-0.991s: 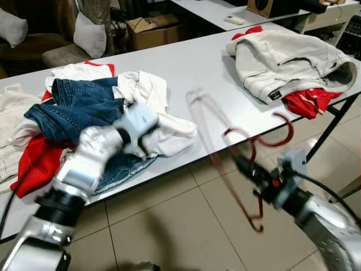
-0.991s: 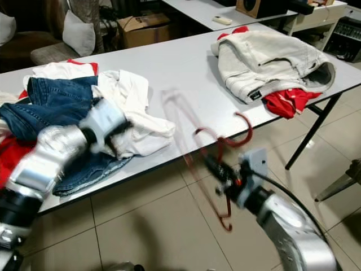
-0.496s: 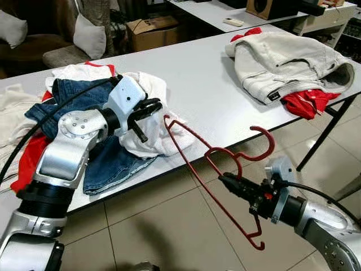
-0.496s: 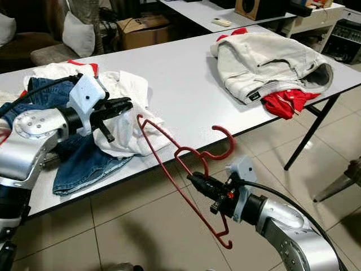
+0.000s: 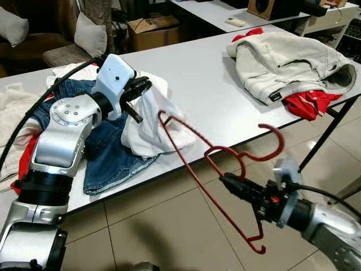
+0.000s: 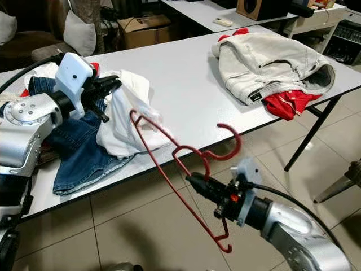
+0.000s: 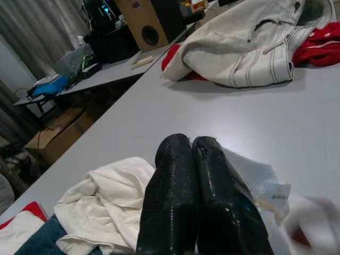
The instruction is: Hang hanger
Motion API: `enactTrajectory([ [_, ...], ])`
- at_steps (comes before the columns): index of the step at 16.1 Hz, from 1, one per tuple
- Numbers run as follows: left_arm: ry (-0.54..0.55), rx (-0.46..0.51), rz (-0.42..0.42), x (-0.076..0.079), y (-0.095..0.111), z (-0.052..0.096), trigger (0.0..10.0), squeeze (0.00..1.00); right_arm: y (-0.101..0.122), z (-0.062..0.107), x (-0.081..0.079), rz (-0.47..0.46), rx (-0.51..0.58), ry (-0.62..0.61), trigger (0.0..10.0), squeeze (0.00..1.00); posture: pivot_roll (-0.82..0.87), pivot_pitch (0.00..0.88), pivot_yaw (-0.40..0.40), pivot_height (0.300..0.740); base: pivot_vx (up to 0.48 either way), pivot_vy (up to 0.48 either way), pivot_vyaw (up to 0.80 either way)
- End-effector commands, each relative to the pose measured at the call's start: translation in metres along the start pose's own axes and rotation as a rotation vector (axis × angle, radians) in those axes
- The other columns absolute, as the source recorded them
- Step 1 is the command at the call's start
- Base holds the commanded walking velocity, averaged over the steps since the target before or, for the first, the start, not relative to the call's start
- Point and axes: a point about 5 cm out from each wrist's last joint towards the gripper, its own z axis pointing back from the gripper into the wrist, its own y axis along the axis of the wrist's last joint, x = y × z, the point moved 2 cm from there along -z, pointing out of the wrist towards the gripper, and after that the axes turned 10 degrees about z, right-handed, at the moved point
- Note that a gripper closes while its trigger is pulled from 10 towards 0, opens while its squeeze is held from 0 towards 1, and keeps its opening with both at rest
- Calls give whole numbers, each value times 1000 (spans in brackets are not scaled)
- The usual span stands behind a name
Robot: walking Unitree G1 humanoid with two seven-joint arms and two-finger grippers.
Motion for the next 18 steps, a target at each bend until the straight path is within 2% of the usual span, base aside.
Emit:
enactTrajectory([
  [1, 10, -7, 2, -2, 0, 0, 0, 0, 2, 5, -3, 4, -17, 16, 0, 0, -106, 0, 34, 740, 0, 0, 0],
  [4, -75, 16, 17, 8, 4, 2, 0, 0, -6, 4, 11, 0, -69, -56, 0, 0, -99, 0, 31, 740, 0, 0, 0],
  [7, -216, 54, 57, 23, 14, 7, 0, 0, -16, -4, 33, 16, -149, -74, 0, 0, -90, 0, 30, 740, 0, 0, 0],
  [10, -359, 46, 77, 40, 16, 15, 0, 0, -15, -9, 45, 28, -159, -85, 0, 0, -75, 0, 21, 740, 0, 0, 0],
  [12, -380, 12, 56, 41, 11, 20, 0, 0, -11, -11, 53, 46, -149, -121, 0, 0, -71, 0, 16, 740, 0, 0, 0],
  [15, -446, -44, 41, 41, 6, 32, 0, 0, -8, -10, 73, 9, -131, -242, 0, 0, -71, 0, 13, 740, 0, 0, 0],
  [16, -508, -47, 45, 43, 10, 41, 0, 0, -5, -13, 82, -46, -91, -289, 0, 0, -70, 0, 13, 740, 0, 0, 0],
  [18, -472, 41, 39, 36, 27, 38, 0, 0, 27, -20, 80, -107, 129, -240, 0, 0, -67, 0, 7, 740, 0, 0, 0],
])
